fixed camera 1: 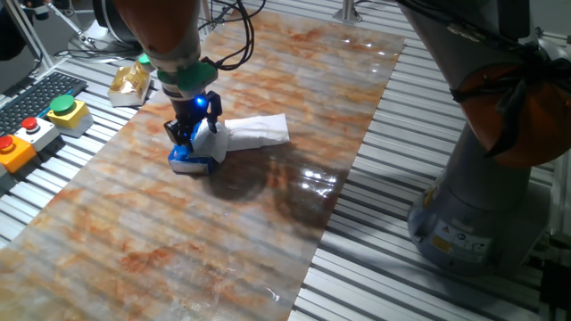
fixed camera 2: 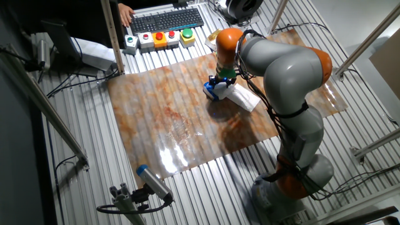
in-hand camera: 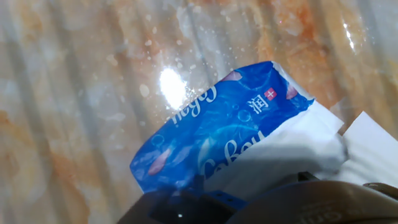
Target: Pull out a napkin
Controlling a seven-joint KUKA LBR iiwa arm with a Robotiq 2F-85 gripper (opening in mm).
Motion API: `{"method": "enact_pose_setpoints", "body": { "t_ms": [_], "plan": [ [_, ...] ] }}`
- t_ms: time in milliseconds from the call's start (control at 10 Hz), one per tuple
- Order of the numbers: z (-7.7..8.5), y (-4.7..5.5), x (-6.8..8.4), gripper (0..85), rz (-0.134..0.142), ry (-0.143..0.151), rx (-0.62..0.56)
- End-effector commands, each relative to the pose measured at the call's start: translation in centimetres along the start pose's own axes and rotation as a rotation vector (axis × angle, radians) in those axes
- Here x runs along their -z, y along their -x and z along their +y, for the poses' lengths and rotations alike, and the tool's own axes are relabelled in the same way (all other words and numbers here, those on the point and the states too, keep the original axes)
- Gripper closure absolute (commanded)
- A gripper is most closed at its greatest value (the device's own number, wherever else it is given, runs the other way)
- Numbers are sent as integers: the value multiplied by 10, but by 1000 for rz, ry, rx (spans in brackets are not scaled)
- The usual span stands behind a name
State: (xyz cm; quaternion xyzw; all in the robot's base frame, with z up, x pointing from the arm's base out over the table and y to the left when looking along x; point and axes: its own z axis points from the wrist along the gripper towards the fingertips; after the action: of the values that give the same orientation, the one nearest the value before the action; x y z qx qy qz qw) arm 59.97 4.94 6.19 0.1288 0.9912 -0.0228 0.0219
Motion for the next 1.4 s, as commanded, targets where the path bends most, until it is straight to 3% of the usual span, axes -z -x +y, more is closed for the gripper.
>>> {"method": "enact_pose_setpoints", "body": {
  "t_ms": [0, 100, 800, 1000, 1300],
  "plan": [
    [0, 0, -1, 170, 0, 0, 2],
    [1, -1, -2, 340, 0, 0, 3],
    [1, -5, -8, 340, -8, 5, 12],
    [0, -2, -6, 680, 15, 30, 44],
    [0, -1, -6, 680, 21, 38, 59]
  ]
}}
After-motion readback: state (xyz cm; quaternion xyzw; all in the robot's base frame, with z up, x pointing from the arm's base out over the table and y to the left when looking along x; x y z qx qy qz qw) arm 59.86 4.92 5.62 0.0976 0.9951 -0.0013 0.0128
